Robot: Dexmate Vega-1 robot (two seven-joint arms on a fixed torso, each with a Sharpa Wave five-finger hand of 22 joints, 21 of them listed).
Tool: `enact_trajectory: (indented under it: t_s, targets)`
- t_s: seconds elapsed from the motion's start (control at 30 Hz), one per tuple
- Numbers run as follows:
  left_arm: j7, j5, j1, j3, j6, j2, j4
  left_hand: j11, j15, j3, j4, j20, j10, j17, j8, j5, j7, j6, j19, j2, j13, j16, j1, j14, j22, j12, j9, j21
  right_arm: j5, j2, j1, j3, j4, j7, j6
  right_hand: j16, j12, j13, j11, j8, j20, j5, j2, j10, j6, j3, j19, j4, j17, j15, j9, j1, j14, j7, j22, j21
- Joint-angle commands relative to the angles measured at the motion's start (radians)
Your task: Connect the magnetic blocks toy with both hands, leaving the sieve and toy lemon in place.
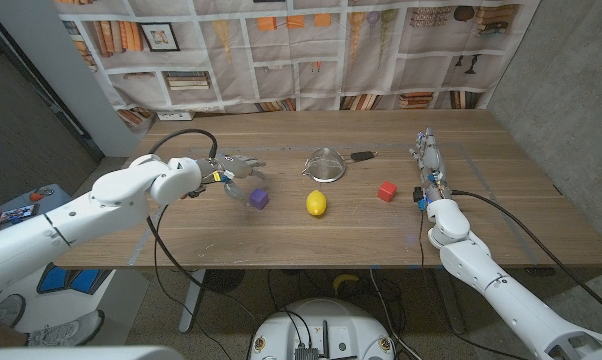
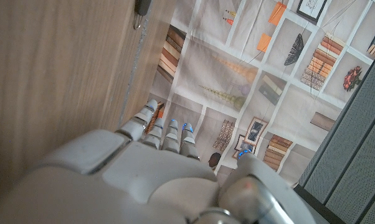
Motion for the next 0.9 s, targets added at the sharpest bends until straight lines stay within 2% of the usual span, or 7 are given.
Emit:
enact_trajectory:
  t_s: [0.03,0.4,0.9]
  targets:
    - [0.071,0.037,0.038,0.006,0.036,-0.019,0.013,-0.008,0.000,0.003,-0.005,0.010,-0.033,0.002,0.015,0.002,-0.002,0.024,0.001,0.002,0.003,0.007,0.021,-0.103,0.003,0.014,0.003,0.014,0.006,0.004,-0.003,0.001,0.007,0.006,0.011,0.005,0.006,0.000,-0.007,0.003,-0.007,0.005,0.011,0.001,0.002,0.006,0.006,0.002,-0.001,-0.002,0.002,-0.012,0.000,-0.005,0.002,-0.001]
    - [0.127,0.049,0.057,0.014,0.045,-0.030,0.029,-0.032,-0.020,-0.003,-0.007,0.008,0.024,0.001,0.043,-0.001,-0.010,0.103,0.055,-0.003,0.002,0.011,0.043,-0.047,0.003,0.023,0.004,0.018,0.006,0.007,-0.003,0.001,0.009,0.005,0.012,0.006,0.007,0.000,-0.007,0.003,-0.008,0.006,0.012,0.001,0.002,0.009,0.009,0.002,-0.003,-0.003,0.002,-0.014,0.001,-0.005,0.002,0.000]
    - [0.197,0.061,0.068,0.023,0.043,-0.046,0.051,-0.059,-0.053,-0.010,-0.007,-0.011,0.101,0.001,0.081,-0.001,-0.020,0.235,0.132,-0.001,0.001,0.012,0.079,0.031,0.003,0.026,0.005,0.021,0.009,0.009,-0.012,0.004,0.008,0.006,0.025,0.008,0.007,0.000,-0.009,0.004,-0.009,0.007,0.013,0.003,0.003,0.012,0.013,0.002,-0.006,-0.004,0.002,-0.017,0.003,-0.005,0.002,0.001]
